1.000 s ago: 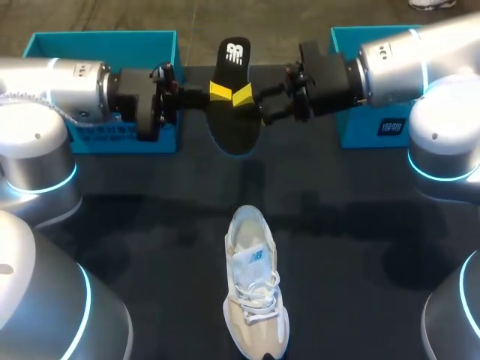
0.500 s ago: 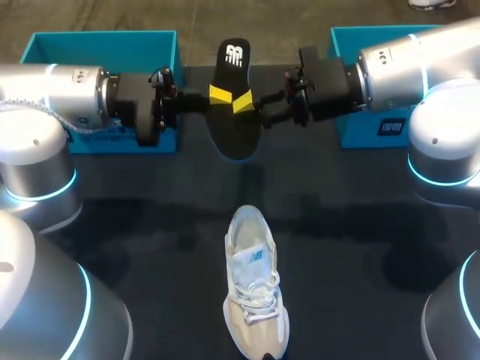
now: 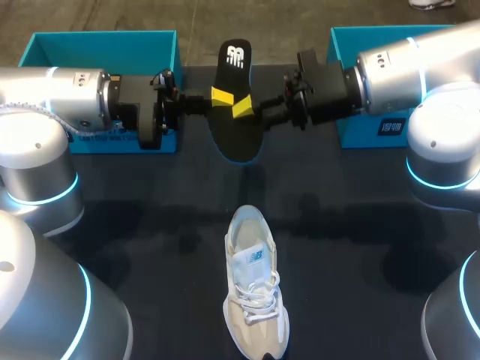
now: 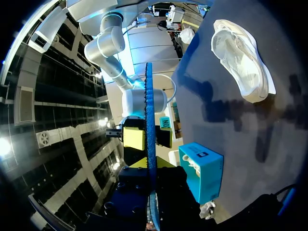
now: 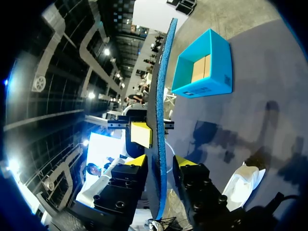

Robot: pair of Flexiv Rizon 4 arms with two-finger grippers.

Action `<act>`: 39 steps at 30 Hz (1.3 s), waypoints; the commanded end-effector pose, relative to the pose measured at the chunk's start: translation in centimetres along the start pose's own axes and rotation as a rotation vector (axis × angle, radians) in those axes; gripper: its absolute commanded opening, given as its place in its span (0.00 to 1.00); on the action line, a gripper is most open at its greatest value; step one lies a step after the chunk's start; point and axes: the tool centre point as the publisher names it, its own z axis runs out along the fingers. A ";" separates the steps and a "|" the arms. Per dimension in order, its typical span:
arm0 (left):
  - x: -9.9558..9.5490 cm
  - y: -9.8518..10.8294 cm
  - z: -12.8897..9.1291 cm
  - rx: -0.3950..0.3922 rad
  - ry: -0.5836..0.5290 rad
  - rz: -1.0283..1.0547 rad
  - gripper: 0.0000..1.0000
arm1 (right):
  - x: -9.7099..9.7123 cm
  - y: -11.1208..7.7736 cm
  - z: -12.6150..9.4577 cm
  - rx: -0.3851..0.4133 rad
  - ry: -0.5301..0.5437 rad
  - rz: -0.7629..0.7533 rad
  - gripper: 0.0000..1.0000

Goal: Take the shoe out of the shoebox, open the shoe tongue, remove and reinsert the insole, then place the shoe into the shoebox

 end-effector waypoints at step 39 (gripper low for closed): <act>0.0 -0.1 0.5 -0.011 0.021 0.031 1.00 | -0.3 0.0 -0.3 -0.007 0.014 -0.011 0.00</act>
